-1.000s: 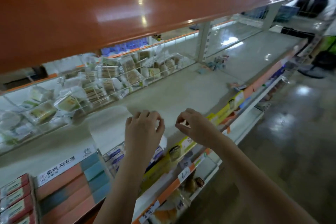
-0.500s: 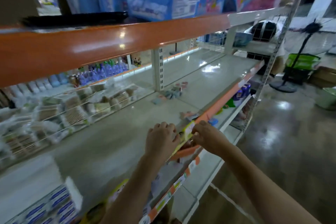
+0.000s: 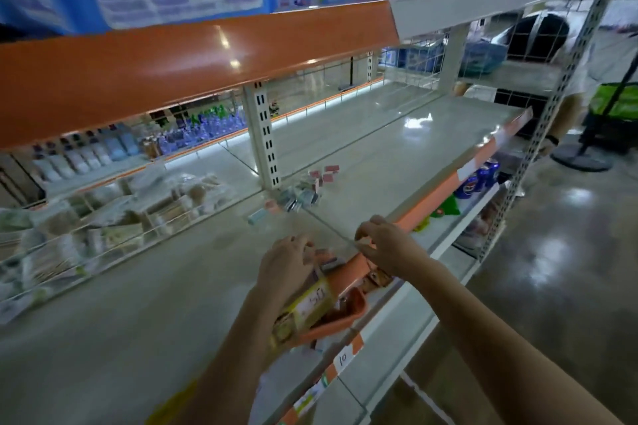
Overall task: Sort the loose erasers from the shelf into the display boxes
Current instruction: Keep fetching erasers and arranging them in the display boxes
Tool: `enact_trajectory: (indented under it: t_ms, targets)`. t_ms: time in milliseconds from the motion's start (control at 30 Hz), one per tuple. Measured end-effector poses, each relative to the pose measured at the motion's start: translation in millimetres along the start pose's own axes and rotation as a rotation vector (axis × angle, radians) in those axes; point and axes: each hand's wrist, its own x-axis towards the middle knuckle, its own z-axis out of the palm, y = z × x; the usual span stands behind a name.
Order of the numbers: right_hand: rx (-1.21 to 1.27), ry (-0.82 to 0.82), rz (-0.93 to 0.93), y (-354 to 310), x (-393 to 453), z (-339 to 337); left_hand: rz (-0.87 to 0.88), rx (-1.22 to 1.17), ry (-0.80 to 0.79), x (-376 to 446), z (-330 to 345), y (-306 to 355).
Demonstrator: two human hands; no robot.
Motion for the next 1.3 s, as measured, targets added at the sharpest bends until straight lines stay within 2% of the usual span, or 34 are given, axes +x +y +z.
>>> enact_trajectory:
  t_ms: [67,133,333,467,667,867,967,1033,1167,1300]
  targets:
    - [0.006,-0.004,-0.022,9.5,26.5,-0.5,-0.071,-0.191,-0.093,13.6,-1.9,0.7]
    - [0.018,-0.007,-0.059,16.7,54.1,-0.9,-0.095,-0.261,-0.159,27.9,-4.4,1.9]
    - [0.058,0.009,-0.123,15.9,128.1,3.6,0.013,-0.060,-0.239,54.2,-4.4,8.0]
    - [0.115,0.044,-0.134,10.6,164.7,14.4,0.019,-0.110,-0.231,54.6,-6.1,14.4]
    - [0.200,-0.023,-0.109,12.4,201.4,40.3,-0.062,-0.040,-0.244,54.9,-3.5,21.8]
    - [0.401,-0.029,-0.140,34.7,213.2,41.0,-0.247,-0.120,-0.119,54.4,5.0,31.3]
    - [0.612,-0.036,-0.147,45.2,206.3,25.3,-0.304,-0.238,0.005,52.7,2.3,35.7]
    - [0.807,-0.119,-0.111,50.8,197.3,13.8,-0.294,-0.316,0.105,49.6,-1.8,39.5]
    - [1.238,-0.388,-0.029,54.3,176.0,-6.7,-0.296,-0.505,0.243,45.7,-8.4,48.5]
    - [1.446,-0.517,-0.054,55.2,155.8,-20.6,-0.317,-0.655,0.312,42.9,-8.6,55.6]
